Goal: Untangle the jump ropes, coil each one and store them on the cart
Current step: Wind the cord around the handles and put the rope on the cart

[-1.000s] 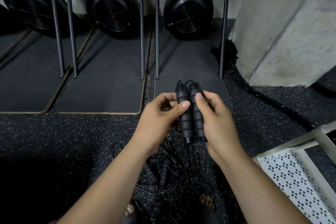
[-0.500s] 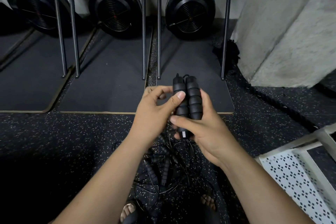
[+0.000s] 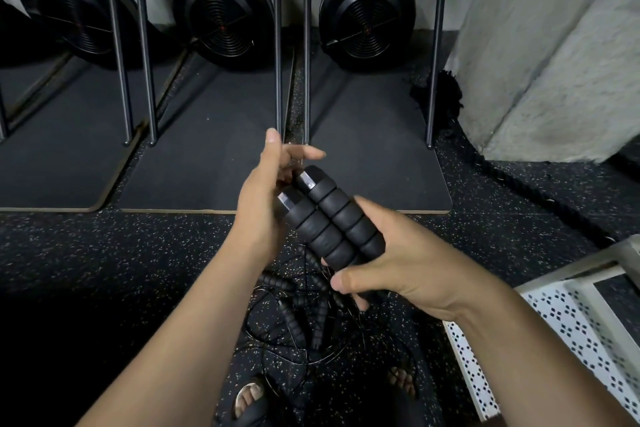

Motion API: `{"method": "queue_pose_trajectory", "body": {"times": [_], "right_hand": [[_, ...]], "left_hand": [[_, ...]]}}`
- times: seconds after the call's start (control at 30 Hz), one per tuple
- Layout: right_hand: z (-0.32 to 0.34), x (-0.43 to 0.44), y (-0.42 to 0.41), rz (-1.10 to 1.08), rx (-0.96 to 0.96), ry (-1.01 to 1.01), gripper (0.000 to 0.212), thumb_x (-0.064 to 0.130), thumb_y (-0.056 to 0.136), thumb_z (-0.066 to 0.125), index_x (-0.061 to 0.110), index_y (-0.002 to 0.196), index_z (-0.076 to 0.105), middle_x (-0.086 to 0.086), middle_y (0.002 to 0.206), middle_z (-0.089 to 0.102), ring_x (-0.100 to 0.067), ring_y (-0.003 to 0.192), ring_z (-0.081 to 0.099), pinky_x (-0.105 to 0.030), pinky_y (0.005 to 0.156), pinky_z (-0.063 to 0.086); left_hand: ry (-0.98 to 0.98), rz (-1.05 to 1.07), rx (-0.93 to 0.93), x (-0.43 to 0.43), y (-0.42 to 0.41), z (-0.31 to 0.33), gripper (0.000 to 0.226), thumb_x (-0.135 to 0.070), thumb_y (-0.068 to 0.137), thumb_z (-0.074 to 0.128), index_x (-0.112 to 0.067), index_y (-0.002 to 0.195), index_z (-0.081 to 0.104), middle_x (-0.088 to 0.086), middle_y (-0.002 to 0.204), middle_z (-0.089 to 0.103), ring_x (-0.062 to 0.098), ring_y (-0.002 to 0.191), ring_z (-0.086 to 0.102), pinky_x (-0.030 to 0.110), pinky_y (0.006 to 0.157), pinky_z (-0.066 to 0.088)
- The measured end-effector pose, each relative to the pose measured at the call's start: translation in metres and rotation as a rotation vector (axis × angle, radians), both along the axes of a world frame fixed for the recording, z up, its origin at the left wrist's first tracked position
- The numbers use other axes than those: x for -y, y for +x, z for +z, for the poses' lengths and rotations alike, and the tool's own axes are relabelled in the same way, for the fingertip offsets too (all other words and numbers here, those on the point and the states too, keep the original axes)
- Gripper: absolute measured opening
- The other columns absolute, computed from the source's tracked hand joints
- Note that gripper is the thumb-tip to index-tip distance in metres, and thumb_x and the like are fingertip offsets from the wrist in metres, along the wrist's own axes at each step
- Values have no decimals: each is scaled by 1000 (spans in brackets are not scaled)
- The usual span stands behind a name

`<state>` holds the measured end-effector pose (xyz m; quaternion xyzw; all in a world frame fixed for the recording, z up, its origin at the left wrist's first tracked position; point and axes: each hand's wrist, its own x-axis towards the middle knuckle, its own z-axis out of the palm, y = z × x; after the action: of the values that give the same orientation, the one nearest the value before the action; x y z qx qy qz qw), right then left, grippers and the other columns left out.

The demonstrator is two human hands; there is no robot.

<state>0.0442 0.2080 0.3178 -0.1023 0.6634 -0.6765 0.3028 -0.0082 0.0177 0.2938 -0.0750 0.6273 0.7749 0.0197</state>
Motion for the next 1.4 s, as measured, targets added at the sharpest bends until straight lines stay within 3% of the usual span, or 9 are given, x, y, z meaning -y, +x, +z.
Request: {"method": "queue_pose_trajectory", "body": {"times": [0.2, 0.3, 0.4, 0.53, 0.63, 0.8, 0.93, 1.2, 1.4], "right_hand": [[8, 7, 1, -132, -122, -88, 61, -17, 78, 76, 10, 129, 57, -20, 86, 69, -30, 66, 59, -41, 62, 52], [7, 7, -5, -361, -237, -15, 49, -12, 77, 75, 13, 117, 59, -20, 88, 73, -30, 66, 62, -48, 64, 56], [7, -1, -9, -454, -186, -72, 50, -10, 80, 74, 18, 119, 59, -19, 94, 74, -33, 68, 62, -42, 56, 54], [8, -9, -11, -475, -79, -157, 51, -12, 92, 68, 14, 132, 51, -16, 118, 77, -27, 73, 67, -34, 50, 50], [6, -20, -20, -580, -89, -165, 50, -13, 92, 69, 11, 131, 49, -11, 111, 78, -25, 72, 67, -32, 50, 52], [-4, -52, -35, -721, -144, 143, 61, -13, 87, 73, 20, 130, 46, -19, 114, 71, -21, 72, 71, -35, 56, 57], [-13, -59, -34, -523, -74, 397, 68, -17, 81, 73, 26, 128, 48, -23, 112, 70, -23, 70, 72, -39, 57, 60], [-16, -26, -11, 354, 36, 711, 56, -11, 81, 77, 21, 118, 51, -10, 90, 74, -19, 73, 72, -38, 60, 61], [18, -30, -5, 600, 118, 224, 43, -16, 87, 77, -3, 125, 60, -21, 116, 76, -13, 71, 71, -24, 57, 59]], "left_hand": [[-74, -158, 98, -26, 9, -17, 35, -38, 110, 48, -11, 94, 63, 4, 84, 73, 23, 91, 69, 31, 68, 56], [-386, -316, 18, -41, 20, -22, 37, -17, 103, 44, -16, 70, 61, -3, 57, 66, 20, 58, 57, 33, 57, 43], [-341, -346, 99, -57, 28, -18, 45, -15, 101, 37, -21, 60, 53, -3, 49, 56, 18, 52, 42, 30, 53, 29], [-354, -410, 122, -59, 27, -28, 39, -33, 107, 38, -21, 72, 50, -8, 51, 51, 13, 46, 37, 33, 52, 30], [-440, -415, 61, -54, 23, -30, 43, -56, 109, 40, -33, 81, 63, -9, 56, 50, 11, 48, 42, 34, 53, 34], [-593, -228, -103, -38, 14, -23, 31, -51, 110, 50, -27, 108, 69, -16, 55, 53, 9, 55, 52, 31, 60, 39], [-515, -132, -194, -27, 8, -11, 13, -39, 109, 59, -37, 110, 72, -13, 55, 50, 17, 53, 50, 30, 57, 39], [-510, -150, -231, -19, 9, -5, 9, -34, 105, 67, -36, 105, 75, 1, 56, 48, 18, 51, 41, 30, 55, 34], [-443, -250, -208, -19, 11, -2, 24, -32, 110, 59, -22, 103, 80, -9, 54, 45, 8, 51, 42, 21, 52, 36]]}}
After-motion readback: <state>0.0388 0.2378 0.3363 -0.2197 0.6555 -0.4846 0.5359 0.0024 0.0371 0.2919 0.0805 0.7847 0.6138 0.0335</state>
